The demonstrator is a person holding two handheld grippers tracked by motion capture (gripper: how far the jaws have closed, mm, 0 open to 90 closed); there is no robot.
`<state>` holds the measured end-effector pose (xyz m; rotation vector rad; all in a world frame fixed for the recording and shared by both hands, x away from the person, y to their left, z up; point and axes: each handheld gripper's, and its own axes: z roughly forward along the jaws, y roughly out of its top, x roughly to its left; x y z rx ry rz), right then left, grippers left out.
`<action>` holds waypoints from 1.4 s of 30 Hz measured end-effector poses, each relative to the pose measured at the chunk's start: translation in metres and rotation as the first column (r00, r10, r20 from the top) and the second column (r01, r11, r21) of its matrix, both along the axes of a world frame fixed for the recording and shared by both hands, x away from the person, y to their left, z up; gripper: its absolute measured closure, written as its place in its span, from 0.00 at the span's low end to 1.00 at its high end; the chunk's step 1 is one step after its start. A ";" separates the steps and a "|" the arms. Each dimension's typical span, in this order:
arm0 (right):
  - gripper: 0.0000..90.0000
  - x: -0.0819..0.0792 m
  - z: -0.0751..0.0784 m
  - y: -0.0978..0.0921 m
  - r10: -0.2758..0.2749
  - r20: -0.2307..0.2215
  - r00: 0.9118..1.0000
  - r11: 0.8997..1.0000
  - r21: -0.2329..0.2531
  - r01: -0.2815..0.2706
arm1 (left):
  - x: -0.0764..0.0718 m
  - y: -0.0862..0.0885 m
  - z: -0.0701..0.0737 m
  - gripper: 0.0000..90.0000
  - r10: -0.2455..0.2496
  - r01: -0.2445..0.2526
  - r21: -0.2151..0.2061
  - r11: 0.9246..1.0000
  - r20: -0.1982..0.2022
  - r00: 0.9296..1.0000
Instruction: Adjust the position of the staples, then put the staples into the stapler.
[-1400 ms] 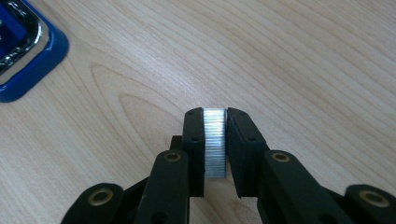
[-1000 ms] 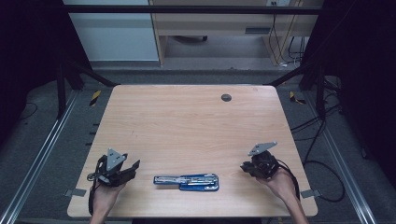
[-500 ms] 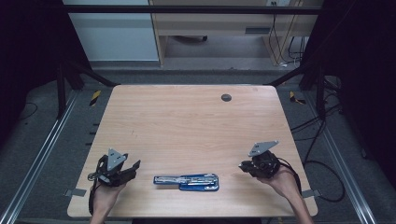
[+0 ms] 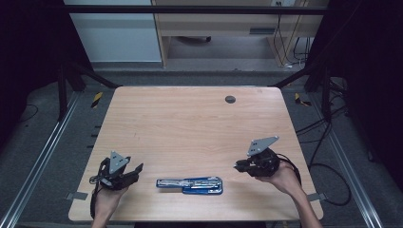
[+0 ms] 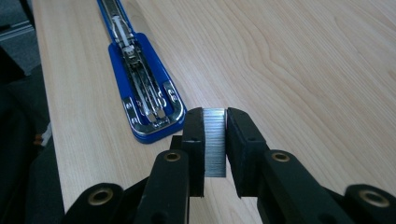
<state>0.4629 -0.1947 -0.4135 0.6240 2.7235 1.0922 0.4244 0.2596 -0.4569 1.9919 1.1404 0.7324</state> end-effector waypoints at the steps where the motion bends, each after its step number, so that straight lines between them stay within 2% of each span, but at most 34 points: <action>1: 0.87 0.001 0.001 0.002 0.016 0.001 1.000 1.000 0.000 -0.016 | 0.000 0.000 0.000 0.49 0.000 0.000 0.001 1.000 0.000 1.000; 10: 0.87 0.006 0.006 0.018 0.098 0.013 0.995 0.995 -0.003 -0.098 | 0.000 0.001 -0.001 0.49 -0.007 0.007 -0.001 1.000 -0.004 1.000; 23: 0.87 0.012 0.009 0.039 0.185 0.001 0.983 0.981 -0.053 -0.185 | 0.000 0.001 -0.001 0.49 -0.007 0.007 0.002 1.000 -0.004 1.000; 30: 0.87 0.014 0.015 0.053 0.258 0.011 0.966 0.965 -0.059 -0.257 | 0.001 0.002 -0.002 0.49 -0.008 0.008 0.001 1.000 -0.007 1.000; 38: 0.86 0.015 0.012 0.066 0.293 -0.005 0.956 0.953 -0.081 -0.292 | 0.001 0.002 -0.002 0.49 -0.008 0.008 -0.002 1.000 -0.012 1.000; 39: 0.86 0.015 0.011 0.068 0.306 -0.003 0.952 0.948 -0.091 -0.305 | 0.001 0.002 -0.002 0.49 -0.010 0.010 -0.002 1.000 -0.011 1.000; 42: 0.86 0.015 0.009 0.071 0.316 -0.009 0.949 0.943 -0.106 -0.315 | 0.001 0.001 -0.002 0.49 -0.011 0.011 -0.001 1.000 -0.009 1.000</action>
